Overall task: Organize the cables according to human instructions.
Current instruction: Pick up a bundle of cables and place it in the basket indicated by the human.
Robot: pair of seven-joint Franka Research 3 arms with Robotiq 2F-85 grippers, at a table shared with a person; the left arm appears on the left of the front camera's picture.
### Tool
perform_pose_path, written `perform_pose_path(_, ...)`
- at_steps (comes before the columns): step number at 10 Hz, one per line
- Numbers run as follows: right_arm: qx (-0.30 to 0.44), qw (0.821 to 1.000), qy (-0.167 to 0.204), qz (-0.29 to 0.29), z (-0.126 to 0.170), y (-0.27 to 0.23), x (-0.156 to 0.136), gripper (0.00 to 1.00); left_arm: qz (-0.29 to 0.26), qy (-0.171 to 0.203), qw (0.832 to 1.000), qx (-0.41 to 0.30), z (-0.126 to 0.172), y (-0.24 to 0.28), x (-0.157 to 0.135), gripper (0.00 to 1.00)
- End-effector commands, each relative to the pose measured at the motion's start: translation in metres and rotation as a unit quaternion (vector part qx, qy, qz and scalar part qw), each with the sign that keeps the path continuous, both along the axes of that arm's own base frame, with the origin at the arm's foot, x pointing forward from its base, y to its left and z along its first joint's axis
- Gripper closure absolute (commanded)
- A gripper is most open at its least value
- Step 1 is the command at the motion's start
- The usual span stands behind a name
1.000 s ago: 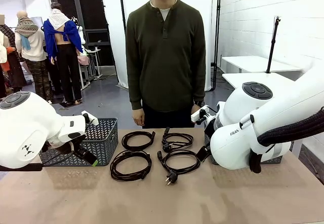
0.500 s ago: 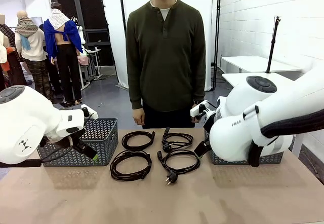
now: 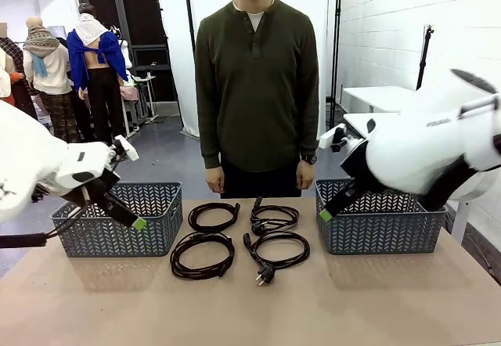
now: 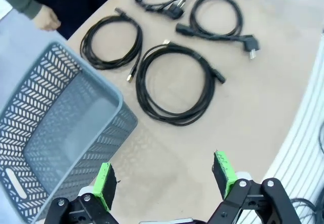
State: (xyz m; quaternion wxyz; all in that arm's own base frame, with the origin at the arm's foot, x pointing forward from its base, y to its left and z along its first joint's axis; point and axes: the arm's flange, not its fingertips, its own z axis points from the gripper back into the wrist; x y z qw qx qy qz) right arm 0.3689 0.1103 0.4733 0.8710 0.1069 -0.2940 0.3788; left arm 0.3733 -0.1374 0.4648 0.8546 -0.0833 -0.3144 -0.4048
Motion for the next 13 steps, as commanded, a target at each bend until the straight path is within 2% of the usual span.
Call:
perform_pose_path(1, 0.029, 0.999, -0.002, 0.029, 0.001, -0.021, -0.012, 0.0, -0.039, 0.018, 0.999, -0.032, 0.012, 0.028, -0.01, 0.0)
perform_pose_path(5, 0.048, 0.998, -0.011, 0.045, 0.012, -0.038, -0.017, 0.0, -0.057, 0.02, 0.997, -0.046, 0.029, 0.042, -0.017, 0.0)
perform_pose_path(6, 0.039, 0.999, -0.017, 0.033, 0.014, -0.036, -0.018, 0.0, -0.064, 0.022, 0.996, -0.049, 0.03, 0.044, -0.014, 0.0)
perform_pose_path(7, 0.025, 1.0, -0.018, 0.002, 0.018, -0.026, -0.015, 0.0, -0.044, 0.019, 0.998, -0.039, 0.032, 0.037, -0.02, 0.0)
perform_pose_path(8, 0.035, 0.999, -0.008, 0.027, 0.024, -0.035, -0.011, 0.0, -0.044, 0.019, 0.998, -0.039, 0.032, 0.037, -0.02, 0.0)
perform_pose_path(13, 0.035, 0.999, -0.008, 0.027, 0.024, -0.035, -0.011, 0.0, -0.044, 0.019, 0.998, -0.039, 0.032, 0.037, -0.02, 0.0)
